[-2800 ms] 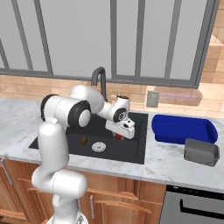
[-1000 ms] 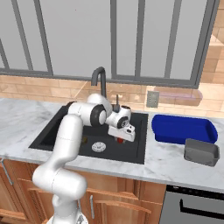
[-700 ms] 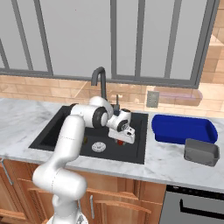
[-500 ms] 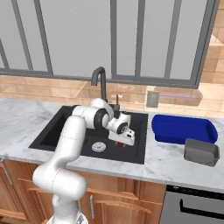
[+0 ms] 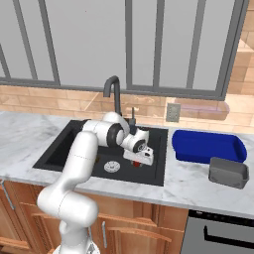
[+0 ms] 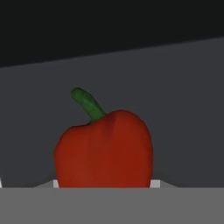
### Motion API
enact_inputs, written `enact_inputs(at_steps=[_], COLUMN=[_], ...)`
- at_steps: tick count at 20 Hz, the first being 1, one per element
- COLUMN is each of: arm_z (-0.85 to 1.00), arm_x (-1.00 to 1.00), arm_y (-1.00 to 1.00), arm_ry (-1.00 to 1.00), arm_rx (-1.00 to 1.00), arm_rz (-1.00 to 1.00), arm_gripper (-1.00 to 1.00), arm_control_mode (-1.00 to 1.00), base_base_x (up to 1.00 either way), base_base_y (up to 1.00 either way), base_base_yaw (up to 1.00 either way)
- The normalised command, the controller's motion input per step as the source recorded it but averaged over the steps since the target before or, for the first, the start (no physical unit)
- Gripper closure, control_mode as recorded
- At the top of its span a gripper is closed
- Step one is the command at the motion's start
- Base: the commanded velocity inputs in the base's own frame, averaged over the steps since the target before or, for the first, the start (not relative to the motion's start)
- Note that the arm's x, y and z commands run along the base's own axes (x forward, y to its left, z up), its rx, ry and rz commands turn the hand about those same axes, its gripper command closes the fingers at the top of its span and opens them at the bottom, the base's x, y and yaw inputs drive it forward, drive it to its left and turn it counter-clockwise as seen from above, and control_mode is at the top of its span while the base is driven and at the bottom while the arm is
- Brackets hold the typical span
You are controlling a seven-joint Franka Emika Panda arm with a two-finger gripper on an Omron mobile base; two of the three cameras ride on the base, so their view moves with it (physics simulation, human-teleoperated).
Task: Pick up all produce items and place them in the sink. Turn on the sink faucet to wash them. Then turn the sink off and put them in the tray.
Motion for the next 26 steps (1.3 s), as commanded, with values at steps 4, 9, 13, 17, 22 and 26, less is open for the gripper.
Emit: enact_inputs(at_steps=[4, 9, 13, 17, 22, 26], arm_z=[0.0, 0.03, 0.16, 0.68, 0.98, 0.86], arm_x=[-0.02, -0.03, 0.0, -0.12, -0.23, -0.39], arm_y=[0.0, 0.0, 0.0, 0.0, 0.0, 0.0], arm_ry=[-0.07, -0.02, 0.0, -0.04, -0.04, 0.0], arm_rx=[0.0, 0.0, 0.0, 0.0, 0.0, 0.0], arm_rz=[0.0, 0.0, 0.0, 0.0, 0.0, 0.0], arm_gripper=[-1.0, -1.0, -1.0, -1.0, -1.0, -1.0], arm_control_mode=[-1.0, -1.0, -1.0, -1.0, -1.0, -1.0], base_base_x=[0.0, 0.0, 0.0, 0.0, 0.0, 0.0], base_base_y=[0.0, 0.0, 0.0, 0.0, 0.0, 0.0], base_base_yaw=[0.0, 0.0, 0.0, 0.0, 0.0, 0.0])
